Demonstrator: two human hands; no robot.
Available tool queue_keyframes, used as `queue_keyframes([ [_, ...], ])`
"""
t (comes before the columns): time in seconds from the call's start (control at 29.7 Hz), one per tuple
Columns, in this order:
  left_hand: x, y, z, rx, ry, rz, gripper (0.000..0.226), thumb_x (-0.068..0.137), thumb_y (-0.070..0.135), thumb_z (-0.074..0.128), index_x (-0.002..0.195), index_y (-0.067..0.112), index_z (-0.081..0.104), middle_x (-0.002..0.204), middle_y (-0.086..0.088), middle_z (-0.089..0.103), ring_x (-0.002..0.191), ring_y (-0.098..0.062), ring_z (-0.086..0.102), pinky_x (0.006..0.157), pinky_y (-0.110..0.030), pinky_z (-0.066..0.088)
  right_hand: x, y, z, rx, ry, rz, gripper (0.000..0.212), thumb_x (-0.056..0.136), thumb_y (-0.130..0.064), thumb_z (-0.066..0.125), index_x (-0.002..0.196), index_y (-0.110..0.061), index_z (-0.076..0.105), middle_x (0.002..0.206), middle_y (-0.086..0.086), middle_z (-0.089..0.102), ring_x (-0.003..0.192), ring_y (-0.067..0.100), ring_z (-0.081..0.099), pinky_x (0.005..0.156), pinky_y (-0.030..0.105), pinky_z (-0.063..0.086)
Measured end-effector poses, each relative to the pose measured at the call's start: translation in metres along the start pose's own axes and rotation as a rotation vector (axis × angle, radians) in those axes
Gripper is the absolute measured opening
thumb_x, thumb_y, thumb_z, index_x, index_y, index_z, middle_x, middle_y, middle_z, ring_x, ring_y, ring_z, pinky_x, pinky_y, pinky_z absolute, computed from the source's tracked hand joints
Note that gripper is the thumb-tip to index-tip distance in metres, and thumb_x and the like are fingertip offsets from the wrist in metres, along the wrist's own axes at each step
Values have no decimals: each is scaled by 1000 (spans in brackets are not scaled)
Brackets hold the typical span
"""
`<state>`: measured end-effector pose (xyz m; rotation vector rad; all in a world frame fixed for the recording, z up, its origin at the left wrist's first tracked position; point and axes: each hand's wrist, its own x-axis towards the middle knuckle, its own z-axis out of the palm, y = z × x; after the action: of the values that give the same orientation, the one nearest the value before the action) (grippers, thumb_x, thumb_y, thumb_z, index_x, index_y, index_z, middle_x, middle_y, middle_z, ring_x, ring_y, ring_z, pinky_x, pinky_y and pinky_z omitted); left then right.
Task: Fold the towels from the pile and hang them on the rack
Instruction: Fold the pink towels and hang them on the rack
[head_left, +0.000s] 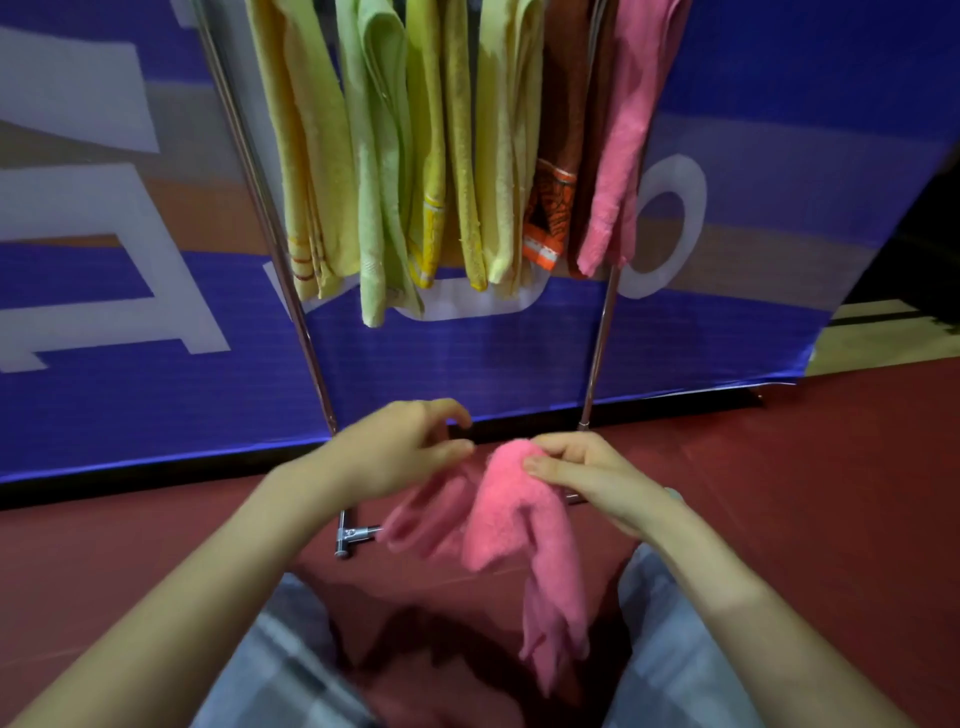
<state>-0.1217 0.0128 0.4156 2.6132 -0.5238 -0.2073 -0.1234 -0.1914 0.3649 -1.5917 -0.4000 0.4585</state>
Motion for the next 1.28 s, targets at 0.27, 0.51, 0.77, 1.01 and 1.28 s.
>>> queue_keyframes([
  [0.27,3,26,5,-676,-78,124,55,69,65,52,80,13,65,80,-9,59,76,-18,48,74,-34,42,2,-52,-1,90,-93,-81,9,77,-18,62,80,-15,70,64,-8,70,61,-1,62,59,10,47],
  [0.51,5,38,-11,-845,60,146,38,80,39,56,70,2,60,57,-1,56,52,-9,51,52,-17,42,-7,-33,-4,184,-178,44,60,46,-60,78,87,-18,68,75,-12,72,69,-2,65,61,10,48],
  [0.77,-4,-10,-11,-858,-84,-54,56,56,53,66,78,2,65,71,-3,60,66,-10,54,62,-22,43,-20,-17,-12,150,-247,147,54,30,-60,84,64,-19,74,59,-12,69,56,-3,63,54,9,47],
  [1.01,2,17,1,-844,-536,-41,63,46,79,62,85,30,70,79,15,71,79,0,62,81,-20,51,4,-50,-1,60,-327,65,52,37,-59,81,70,-19,73,66,-11,70,63,-2,63,60,12,49],
  [1.28,6,31,-1,-1103,-449,109,64,46,69,72,89,20,74,82,5,73,78,-7,67,73,-19,53,4,-56,-16,79,-184,41,81,40,-59,82,106,-13,66,94,2,70,85,11,64,74,18,51],
])
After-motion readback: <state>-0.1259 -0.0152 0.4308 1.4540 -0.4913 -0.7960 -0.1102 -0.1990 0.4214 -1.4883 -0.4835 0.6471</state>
